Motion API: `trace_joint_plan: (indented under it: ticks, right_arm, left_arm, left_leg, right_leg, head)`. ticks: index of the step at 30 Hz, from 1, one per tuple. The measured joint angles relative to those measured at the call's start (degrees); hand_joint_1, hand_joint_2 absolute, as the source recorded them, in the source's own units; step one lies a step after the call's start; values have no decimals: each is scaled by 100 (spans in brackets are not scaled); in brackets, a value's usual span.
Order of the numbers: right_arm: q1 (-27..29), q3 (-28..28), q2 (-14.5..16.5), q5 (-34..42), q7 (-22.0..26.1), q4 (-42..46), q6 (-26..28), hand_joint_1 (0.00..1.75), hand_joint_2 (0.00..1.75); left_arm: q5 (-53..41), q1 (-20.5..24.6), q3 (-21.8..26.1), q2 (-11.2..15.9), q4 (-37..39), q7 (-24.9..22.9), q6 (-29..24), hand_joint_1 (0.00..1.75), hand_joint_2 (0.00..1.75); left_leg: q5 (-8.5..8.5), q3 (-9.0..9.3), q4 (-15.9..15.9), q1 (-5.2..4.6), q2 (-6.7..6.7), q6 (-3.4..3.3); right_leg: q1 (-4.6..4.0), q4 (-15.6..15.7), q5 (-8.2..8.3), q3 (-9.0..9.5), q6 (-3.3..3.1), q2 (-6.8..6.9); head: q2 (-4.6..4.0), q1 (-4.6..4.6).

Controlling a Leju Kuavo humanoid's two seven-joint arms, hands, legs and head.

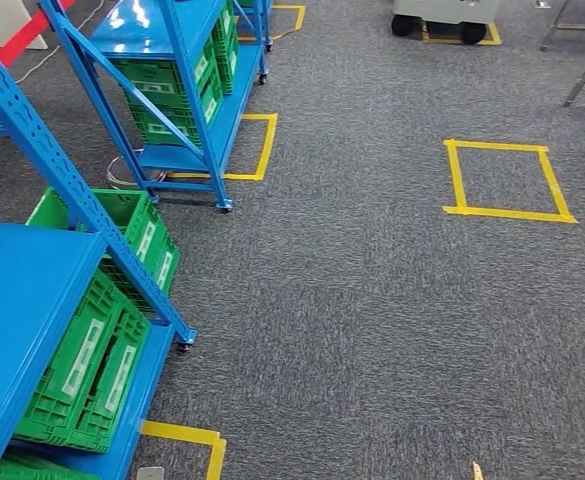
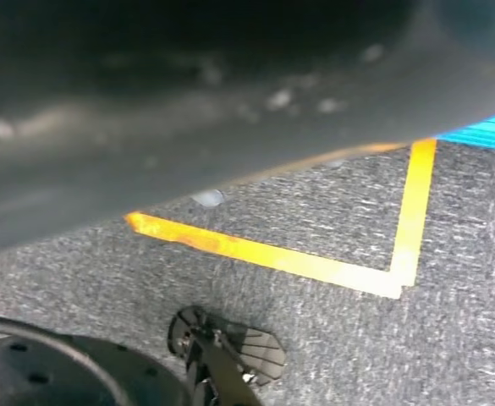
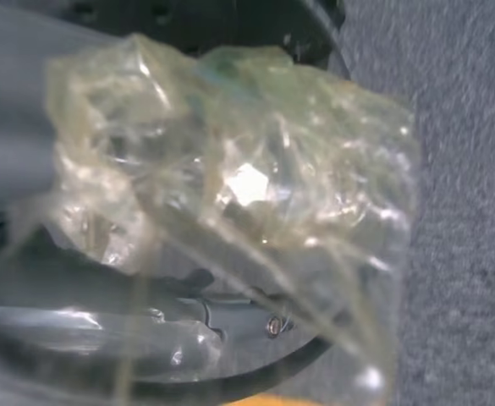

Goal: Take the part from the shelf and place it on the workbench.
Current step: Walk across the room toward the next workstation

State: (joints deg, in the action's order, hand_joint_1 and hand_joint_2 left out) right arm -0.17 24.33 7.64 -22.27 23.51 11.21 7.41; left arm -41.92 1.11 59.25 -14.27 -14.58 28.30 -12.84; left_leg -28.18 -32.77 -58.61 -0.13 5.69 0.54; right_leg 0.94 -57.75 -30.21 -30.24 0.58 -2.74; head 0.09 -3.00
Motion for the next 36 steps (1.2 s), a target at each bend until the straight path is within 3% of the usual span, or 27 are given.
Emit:
trace_joint_plan:
  ticks: [1, 3, 5, 6, 8, 9, 11, 12, 16, 17, 18, 20, 21, 22, 23, 24, 26, 28, 30, 31, 33, 35, 36]
  right_arm:
    - [3, 3, -1, -1, 1, 0, -1, 0, 0]
    - [18, 9, -1, -3, 0, 0, -1, 0, 0]
    - [27, 19, -2, -5, -1, 0, 1, 0, 0]
    - [25, 25, -2, -5, -1, 0, 2, 0, 0]
    - [15, 34, -2, -7, 0, 0, 2, 0, 0]
    - [12, 38, -1, -9, 0, -1, 2, 0, 0]
    - [11, 41, -1, -15, -1, -2, 2, 0, 0]
    - [12, 42, -1, -16, -1, -2, 2, 0, 0]
    - [13, 44, -1, -18, 0, -2, 2, 0, 0]
    - [3, 50, -1, -13, 0, -1, 24, 0, 0]
    - [-7, 58, -1, -8, -2, 0, 49, 0, 0]
    - [-14, 76, -1, -1, -9, 2, 104, 0, 0]
    - [-2, 82, -1, -4, -13, 1, 114, 0, 0]
    - [9, 86, -1, -9, -15, 1, 123, 0, 0]
    - [17, 90, -1, -14, -16, 1, 133, 0, 0]
    - [19, 92, -1, -18, -16, 2, 140, 0, 0]
    - [19, 94, 3, -26, -16, -1, 149, 0, 0]
    - [13, 94, 10, -35, -17, -5, 154, 0, 0]
    - [7, 97, 14, -39, -17, -5, 161, 0, 0]
    - [7, 99, 16, -40, -16, -3, 163, 0, 0]
    - [8, 102, 24, -43, -14, -1, 164, 0, 0]
    - [23, 103, 27, -47, -10, -1, 162, 0, 0]
    - [31, 105, 27, -48, -10, -1, 163, 0, 0]
  left_arm:
    - [-3, 4, 2, -2, 0, 0, -1, 0, 0]
    - [-9, 22, 2, -8, -1, 0, 1, 0, 0]
    - [-11, 22, 2, -10, -1, 0, 1, 0, 0]
    - [-11, 12, 3, -10, -1, 0, 1, 0, 0]
    - [-13, -2, 4, -8, -2, 0, 1, 0, 0]
    - [-13, 0, 5, -7, -2, 0, 1, 0, 0]
    - [-13, 9, 6, -3, -2, 0, 1, 0, 0]
    - [-13, 12, 7, -2, -2, 0, 1, 0, 0]
    - [-16, 25, 7, -2, -2, 2, 2, 0, 0]
    - [-19, 23, 13, -5, -2, 5, 1, 0, 0]
    - [-23, 23, 20, -9, -3, 9, 1, 0, 0]
    - [-38, 18, 38, -19, -4, 13, 1, 0, 0]
    - [-48, 19, 45, -21, -4, 13, 2, 0, 0]
    - [-57, 16, 55, -22, -4, 13, 3, 0, 0]
    - [-66, 13, 67, -23, -4, 13, 7, 0, 0]
    - [-69, 12, 78, -25, -4, 13, 10, 0, 0]
    - [-74, 19, 96, -25, -4, 13, 16, 0, 0]
    - [-79, 22, 103, -24, -5, 15, 16, 0, 0]
    - [-81, 4, 113, -22, -7, 17, 16, 0, 0]
    - [-81, -9, 121, -23, -7, 17, 16, 0, 0]
    - [-82, -7, 133, -27, -7, 17, 16, 0, 0]
    - [-84, 12, 136, -29, -6, 17, 18, 0, 0]
    - [-86, 16, 136, -29, -6, 17, 20, 0, 0]
  left_leg:
    - [-115, -78, -173, -7, -149, 28]
    - [-462, -384, -827, -6, -438, 78]
    - [-664, -679, -1432, 10, -506, 100]
    - [-615, -706, -1489, 14, -516, 98]
    - [-252, -453, -994, 5, -594, 60]
    - [-81, -252, -610, -23, -732, 22]
    - [86, 16, -106, -75, -987, -37]
    - [80, 57, -32, -93, -1067, -51]
    - [56, 66, 24, -118, -1055, -80]
    - [74, 71, 77, -104, -954, -128]
    - [96, 72, 125, -87, -833, -176]
    - [144, 80, 184, -45, -568, -250]
    - [144, 83, 184, -42, -489, -252]
    - [142, 91, 182, -37, -407, -250]
    - [138, 102, 178, -28, -324, -242]
    - [129, 116, 171, -16, -242, -225]
    - [98, 115, 122, 2, -85, -157]
    - [88, 69, 72, 8, 44, -79]
    - [107, 26, 62, 26, 158, -17]
    - [87, 5, 37, 28, 134, 9]
    - [-131, -150, -287, 19, -124, 56]
    - [-509, -491, -1019, 14, -435, 87]
    - [-638, -649, -1359, 16, -495, 90]
  right_leg:
    - [1, 20, 5, 15, -33, 78]
    - [-18, 32, -9, 33, -82, 252]
    - [-39, 29, -33, 43, -110, 431]
    - [-47, 29, -45, 52, -116, 511]
    - [-64, 29, -73, 91, -115, 647]
    - [-75, 31, -93, 112, -107, 710]
    - [-92, 33, -121, 140, -93, 786]
    - [-97, 33, -128, 142, -88, 800]
    - [-116, 24, -149, 148, -55, 868]
    - [-107, -121, -253, 90, -10, 762]
    - [-93, -384, -406, -26, 39, 637]
    - [-57, -1227, -800, -446, 127, 321]
    - [-47, -1543, -876, -627, 142, 295]
    - [-36, -1677, -844, -731, 155, 287]
    - [-23, -1575, -693, -723, 168, 279]
    - [-2, -1261, -459, -609, 185, 243]
    - [57, -484, -92, -278, 216, 2]
    - [79, -123, -24, -95, 181, -179]
    - [61, -109, -31, -69, 96, -102]
    - [59, -103, -22, -65, 55, -39]
    - [57, -82, -12, -56, -21, 114]
    - [22, -81, -27, -54, -70, 293]
    - [4, -81, -36, -53, -83, 386]
  head:
    - [0, -15]
    - [0, -43]
    - [0, -43]
    - [0, -44]
    - [0, -44]
    - [0, -43]
    - [0, -37]
    - [0, -35]
    - [0, -35]
    - [1, -23]
    - [1, -10]
    - [1, 18]
    - [0, 20]
    - [0, 19]
    - [0, 20]
    - [0, 19]
    - [0, 24]
    - [0, 30]
    - [0, 32]
    - [0, 30]
    - [0, -17]
    - [0, -62]
    - [0, -64]
